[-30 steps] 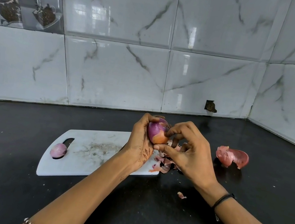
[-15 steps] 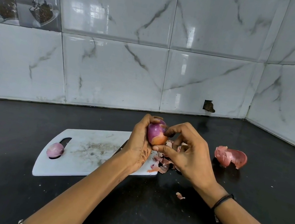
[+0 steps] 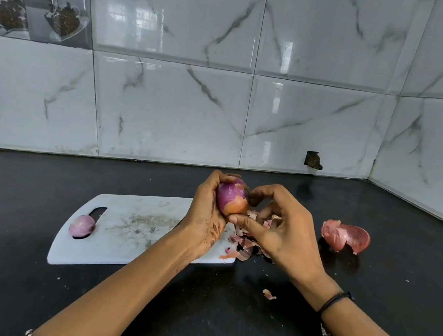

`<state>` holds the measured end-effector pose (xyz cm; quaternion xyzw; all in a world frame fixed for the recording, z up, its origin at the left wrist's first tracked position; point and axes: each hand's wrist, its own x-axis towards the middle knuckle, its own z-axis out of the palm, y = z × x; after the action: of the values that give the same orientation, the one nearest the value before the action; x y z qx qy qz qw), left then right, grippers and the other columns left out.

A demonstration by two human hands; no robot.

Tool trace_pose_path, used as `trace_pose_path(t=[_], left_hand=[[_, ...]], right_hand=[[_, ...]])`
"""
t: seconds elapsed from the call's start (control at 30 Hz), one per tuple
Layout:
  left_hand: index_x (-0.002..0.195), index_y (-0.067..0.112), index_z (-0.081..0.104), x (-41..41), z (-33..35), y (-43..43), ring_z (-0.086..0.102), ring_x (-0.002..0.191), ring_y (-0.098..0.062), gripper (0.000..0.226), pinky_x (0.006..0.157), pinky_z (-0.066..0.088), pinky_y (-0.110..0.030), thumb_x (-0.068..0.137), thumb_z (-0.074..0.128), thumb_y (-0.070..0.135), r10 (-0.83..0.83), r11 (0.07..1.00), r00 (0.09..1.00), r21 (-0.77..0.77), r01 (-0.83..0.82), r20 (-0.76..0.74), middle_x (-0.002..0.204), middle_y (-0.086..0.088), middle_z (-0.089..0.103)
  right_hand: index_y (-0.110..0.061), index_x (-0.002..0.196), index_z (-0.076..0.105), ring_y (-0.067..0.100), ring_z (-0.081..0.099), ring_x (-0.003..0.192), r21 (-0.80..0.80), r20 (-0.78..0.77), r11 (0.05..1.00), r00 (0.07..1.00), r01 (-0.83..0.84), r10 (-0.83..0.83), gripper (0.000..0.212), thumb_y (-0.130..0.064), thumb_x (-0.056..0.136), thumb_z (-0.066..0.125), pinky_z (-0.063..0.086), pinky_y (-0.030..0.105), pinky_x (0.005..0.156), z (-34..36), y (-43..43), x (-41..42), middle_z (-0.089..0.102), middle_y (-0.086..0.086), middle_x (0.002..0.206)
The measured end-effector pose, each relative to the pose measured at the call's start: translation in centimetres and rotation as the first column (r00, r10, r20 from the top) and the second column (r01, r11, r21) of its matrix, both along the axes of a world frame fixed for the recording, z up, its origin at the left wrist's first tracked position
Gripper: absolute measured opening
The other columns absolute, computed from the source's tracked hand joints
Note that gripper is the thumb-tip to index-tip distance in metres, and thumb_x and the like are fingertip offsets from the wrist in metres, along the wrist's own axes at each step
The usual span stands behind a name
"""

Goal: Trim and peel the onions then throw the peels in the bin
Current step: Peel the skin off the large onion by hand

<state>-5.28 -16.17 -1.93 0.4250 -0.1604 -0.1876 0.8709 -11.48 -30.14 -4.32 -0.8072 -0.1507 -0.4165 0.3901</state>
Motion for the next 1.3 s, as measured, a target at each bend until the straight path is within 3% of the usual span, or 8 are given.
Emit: trace_pose_path(t=[0.17,0.33,0.53,0.63,0.77,1.0,1.17,1.3], left_hand=[[0.094,0.008,0.062,0.4,-0.1,0.1,0.067,0.077,-0.020,0.020,0.053,0.053,-0.024,0.100,0.048,0.021,0.069,0.995,0.993,0.062,-0.076,0.099,0.098,-0.013,0.064],[0.091,0.016,0.060,0.5,-0.5,0.1,0.058,0.085,-0.018,0.018,0.055,0.048,-0.019,0.101,0.047,0.021,0.105,0.967,0.968,0.202,-0.153,0.230,0.109,-0.015,0.059],[0.102,0.020,0.062,0.8,-0.7,0.1,0.059,0.100,-0.020,0.017,0.069,0.049,-0.026,0.099,0.050,0.032,0.071,0.903,0.936,0.376,-0.207,0.344,0.125,-0.017,0.060],[0.107,0.019,0.060,0.9,-0.8,0.1,0.059,0.101,-0.019,0.015,0.079,0.049,-0.034,0.101,0.051,0.028,0.040,0.874,0.921,0.433,-0.220,0.388,0.119,-0.011,0.059],[0.112,0.019,0.057,0.6,-1.0,-0.2,0.058,0.098,-0.017,0.016,0.076,0.048,-0.031,0.102,0.049,0.029,0.010,0.858,0.915,0.466,-0.215,0.404,0.114,-0.005,0.057],[0.131,0.011,0.050,0.5,-1.0,-0.5,0.064,0.093,-0.020,0.034,0.090,0.056,-0.040,0.104,0.049,0.033,0.064,0.890,0.970,0.426,-0.163,0.237,0.114,-0.012,0.061],[0.125,0.010,0.056,0.9,-0.8,-0.3,0.066,0.080,-0.018,0.035,0.073,0.057,-0.030,0.103,0.054,0.036,0.120,0.935,0.990,0.325,-0.139,0.079,0.097,-0.010,0.067],[0.102,0.013,0.061,0.6,-0.6,-0.1,0.066,0.075,-0.017,0.019,0.062,0.056,-0.027,0.101,0.053,0.030,0.071,0.963,0.996,0.256,-0.080,0.046,0.092,-0.010,0.068]], right_hand=[[-0.016,0.112,0.076,0.007,0.066,0.082,-0.146,0.031,0.989,0.999,0.031,-0.026,0.021,-0.022,0.092,0.077,0.045,0.009,0.069,0.0,-0.5,-0.1,0.071,-0.011,0.104],[-0.014,0.106,0.079,0.007,0.069,0.084,-0.220,0.074,0.972,0.995,0.079,-0.064,0.016,-0.018,0.090,0.078,0.056,0.027,0.073,-0.2,-0.9,0.1,0.073,-0.009,0.095],[-0.014,0.097,0.080,0.014,0.067,0.070,-0.187,0.003,0.982,0.999,0.035,-0.035,0.011,-0.017,0.086,0.082,0.054,0.031,0.066,0.2,-1.1,-0.3,0.072,-0.010,0.086],[-0.016,0.091,0.078,0.014,0.065,0.067,-0.199,-0.046,0.980,0.998,0.030,-0.040,0.009,-0.021,0.084,0.081,0.055,0.035,0.065,0.1,-1.1,-0.4,0.070,-0.011,0.082],[-0.024,0.086,0.070,0.010,0.061,0.067,-0.257,-0.094,0.960,0.986,0.108,-0.136,0.023,-0.045,0.078,0.069,0.053,0.041,0.066,0.0,-1.2,-0.4,0.064,-0.013,0.078],[-0.027,0.081,0.062,0.008,0.057,0.067,-0.294,-0.077,0.944,0.980,0.151,-0.181,0.030,-0.056,0.075,0.059,0.048,0.030,0.061,0.1,-0.5,-0.3,0.057,-0.016,0.072],[-0.025,0.080,0.063,0.010,0.056,0.065,-0.294,-0.104,0.954,0.991,0.055,-0.089,0.024,-0.047,0.073,0.067,0.049,0.032,0.060,-0.1,-0.3,-0.3,0.059,-0.014,0.073],[-0.023,0.082,0.063,0.014,0.057,0.066,-0.234,-0.040,0.970,0.996,0.065,-0.077,0.021,-0.025,0.074,0.082,0.048,0.029,0.061,0.2,-0.6,-0.3,0.059,-0.013,0.078]])
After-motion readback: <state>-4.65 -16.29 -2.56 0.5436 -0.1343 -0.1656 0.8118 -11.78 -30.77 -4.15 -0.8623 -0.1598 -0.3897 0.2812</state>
